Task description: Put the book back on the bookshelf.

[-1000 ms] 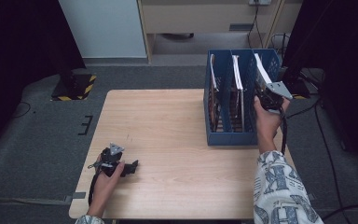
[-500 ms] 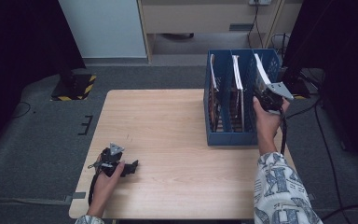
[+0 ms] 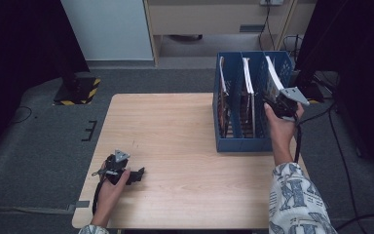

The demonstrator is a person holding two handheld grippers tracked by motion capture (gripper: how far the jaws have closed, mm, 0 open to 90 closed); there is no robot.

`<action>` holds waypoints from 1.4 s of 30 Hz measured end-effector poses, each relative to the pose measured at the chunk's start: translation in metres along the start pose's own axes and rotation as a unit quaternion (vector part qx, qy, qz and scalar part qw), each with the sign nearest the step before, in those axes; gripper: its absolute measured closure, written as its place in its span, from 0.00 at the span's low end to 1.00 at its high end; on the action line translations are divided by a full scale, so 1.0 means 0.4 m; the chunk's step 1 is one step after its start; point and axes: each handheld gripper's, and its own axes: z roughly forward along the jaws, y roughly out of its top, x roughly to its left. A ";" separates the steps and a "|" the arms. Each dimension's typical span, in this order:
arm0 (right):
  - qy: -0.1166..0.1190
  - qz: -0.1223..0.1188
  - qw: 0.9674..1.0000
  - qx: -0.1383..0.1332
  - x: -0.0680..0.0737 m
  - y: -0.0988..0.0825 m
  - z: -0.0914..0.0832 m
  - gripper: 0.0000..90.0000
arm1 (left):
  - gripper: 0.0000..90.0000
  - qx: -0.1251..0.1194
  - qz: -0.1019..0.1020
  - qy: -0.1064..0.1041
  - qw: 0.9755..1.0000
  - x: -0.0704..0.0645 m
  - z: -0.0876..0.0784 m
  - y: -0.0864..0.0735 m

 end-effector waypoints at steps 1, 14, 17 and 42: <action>-0.001 0.004 1.000 0.002 -0.001 -0.003 -0.005 0.37 | 0.00 0.000 0.000 0.000 1.000 0.000 0.000 0.000; 0.004 0.015 1.000 0.012 -0.015 -0.017 -0.032 0.33 | 0.00 0.000 0.000 0.000 1.000 0.000 0.000 0.000; 0.009 0.012 1.000 0.017 -0.013 -0.022 -0.037 0.31 | 0.00 0.000 0.000 0.000 1.000 0.000 0.000 0.000; 0.028 0.023 0.999 0.039 -0.005 -0.036 -0.089 0.17 | 0.00 0.000 0.000 -0.001 1.000 0.000 0.001 0.000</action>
